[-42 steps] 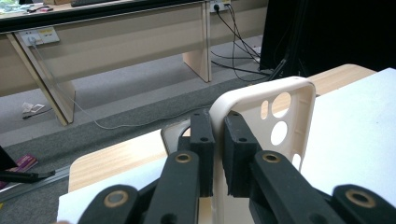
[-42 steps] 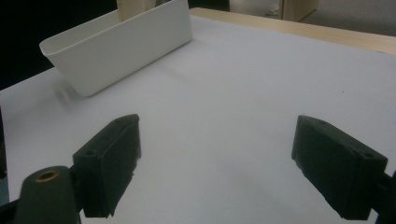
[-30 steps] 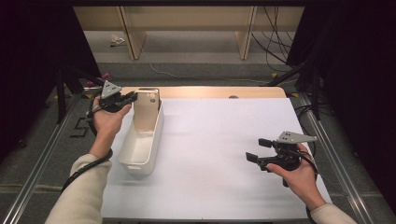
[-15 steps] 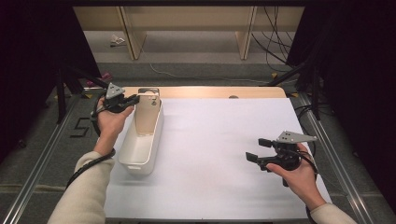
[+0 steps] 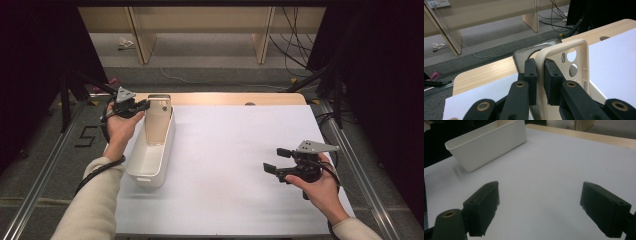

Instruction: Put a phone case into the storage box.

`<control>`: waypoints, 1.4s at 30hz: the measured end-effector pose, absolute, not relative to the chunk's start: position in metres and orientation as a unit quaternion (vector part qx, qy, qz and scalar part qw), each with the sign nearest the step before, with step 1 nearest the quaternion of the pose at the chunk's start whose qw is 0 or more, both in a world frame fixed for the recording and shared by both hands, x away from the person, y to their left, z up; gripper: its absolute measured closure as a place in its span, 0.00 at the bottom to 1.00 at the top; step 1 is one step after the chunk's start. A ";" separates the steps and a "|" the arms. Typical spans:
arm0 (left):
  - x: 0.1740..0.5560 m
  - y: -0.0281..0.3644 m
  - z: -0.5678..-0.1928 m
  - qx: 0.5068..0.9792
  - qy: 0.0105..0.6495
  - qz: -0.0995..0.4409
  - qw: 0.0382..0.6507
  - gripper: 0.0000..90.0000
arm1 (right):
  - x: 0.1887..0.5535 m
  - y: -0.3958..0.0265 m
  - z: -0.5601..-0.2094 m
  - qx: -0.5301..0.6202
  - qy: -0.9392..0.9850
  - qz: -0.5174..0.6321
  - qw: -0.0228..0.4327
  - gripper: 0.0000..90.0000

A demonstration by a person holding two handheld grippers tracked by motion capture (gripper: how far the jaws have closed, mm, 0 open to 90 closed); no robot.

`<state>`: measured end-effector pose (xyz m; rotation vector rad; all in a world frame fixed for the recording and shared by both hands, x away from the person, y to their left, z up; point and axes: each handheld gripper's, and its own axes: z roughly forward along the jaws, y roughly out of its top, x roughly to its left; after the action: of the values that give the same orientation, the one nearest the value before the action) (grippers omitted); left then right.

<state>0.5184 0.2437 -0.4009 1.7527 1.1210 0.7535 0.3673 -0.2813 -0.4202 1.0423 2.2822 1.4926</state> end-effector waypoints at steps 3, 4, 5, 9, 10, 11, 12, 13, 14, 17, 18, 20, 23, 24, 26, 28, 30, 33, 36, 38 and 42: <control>0.523 0.244 -0.402 0.711 0.453 0.305 0.442 0.89 | 0.367 -0.281 -0.420 0.354 0.778 0.508 0.110 0.18; 0.524 0.244 -0.402 0.712 0.455 0.304 0.441 0.89 | 0.367 -0.281 -0.420 0.354 0.778 0.507 0.110 0.18; 0.526 0.243 -0.403 0.712 0.455 0.304 0.439 0.89 | 0.367 -0.281 -0.420 0.354 0.778 0.507 0.111 0.18; 0.530 0.242 -0.404 0.715 0.457 0.305 0.432 0.88 | 0.368 -0.281 -0.420 0.353 0.778 0.507 0.110 0.18; 0.531 0.242 -0.405 0.715 0.458 0.306 0.430 0.88 | 0.368 -0.281 -0.420 0.353 0.778 0.507 0.110 0.18; 0.532 0.242 -0.405 0.716 0.459 0.307 0.427 0.87 | 0.368 -0.281 -0.420 0.354 0.778 0.507 0.110 0.18; 0.533 0.241 -0.406 0.716 0.461 0.307 0.426 0.87 | 0.368 -0.281 -0.420 0.354 0.778 0.507 0.110 0.18; 0.534 0.241 -0.407 0.716 0.463 0.308 0.422 0.86 | 0.368 -0.281 -0.420 0.353 0.779 0.507 0.110 0.18; 0.535 0.241 -0.408 0.717 0.464 0.308 0.419 0.86 | 0.368 -0.281 -0.420 0.353 0.779 0.507 0.110 0.18; 0.536 0.241 -0.410 0.716 0.468 0.307 0.417 0.83 | 0.367 -0.281 -0.420 0.352 0.779 0.508 0.109 0.18; 0.536 0.241 -0.410 0.718 0.467 0.307 0.415 0.82 | 0.367 -0.281 -0.420 0.352 0.778 0.508 0.109 0.18; 0.536 0.241 -0.409 0.720 0.467 0.310 0.407 0.79 | 0.368 -0.281 -0.420 0.352 0.779 0.508 0.110 0.18; 0.535 0.241 -0.409 0.720 0.473 0.305 0.407 0.72 | 0.368 -0.280 -0.420 0.352 0.779 0.507 0.109 0.18; 0.535 0.242 -0.408 0.719 0.473 0.305 0.407 0.70 | 0.368 -0.280 -0.420 0.352 0.779 0.507 0.109 0.18; 0.533 0.242 -0.405 0.715 0.477 0.303 0.411 0.64 | 0.368 -0.280 -0.420 0.352 0.779 0.508 0.110 0.18; 0.532 0.242 -0.402 0.714 0.480 0.300 0.413 0.59 | 0.367 -0.279 -0.420 0.351 0.779 0.508 0.110 0.18; 0.531 0.242 -0.398 0.713 0.482 0.305 0.409 0.56 | 0.368 -0.279 -0.420 0.351 0.779 0.507 0.110 0.18; 0.527 0.242 -0.391 0.707 0.487 0.303 0.414 0.50 | 0.368 -0.280 -0.420 0.352 0.779 0.507 0.110 0.18; 0.519 0.240 -0.383 0.709 0.483 0.299 0.419 0.42 | 0.368 -0.280 -0.420 0.354 0.779 0.506 0.110 0.18; 0.512 0.238 -0.380 0.709 0.485 0.296 0.418 0.34 | 0.369 -0.281 -0.421 0.355 0.778 0.507 0.110 0.18; 0.497 0.233 -0.375 0.712 0.483 0.283 0.424 0.30 | 0.370 -0.282 -0.421 0.358 0.777 0.505 0.112 0.18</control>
<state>0.4973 0.2333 -0.3752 1.7811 1.2076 0.7079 0.3704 -0.2817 -0.4206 1.0494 2.2816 1.4835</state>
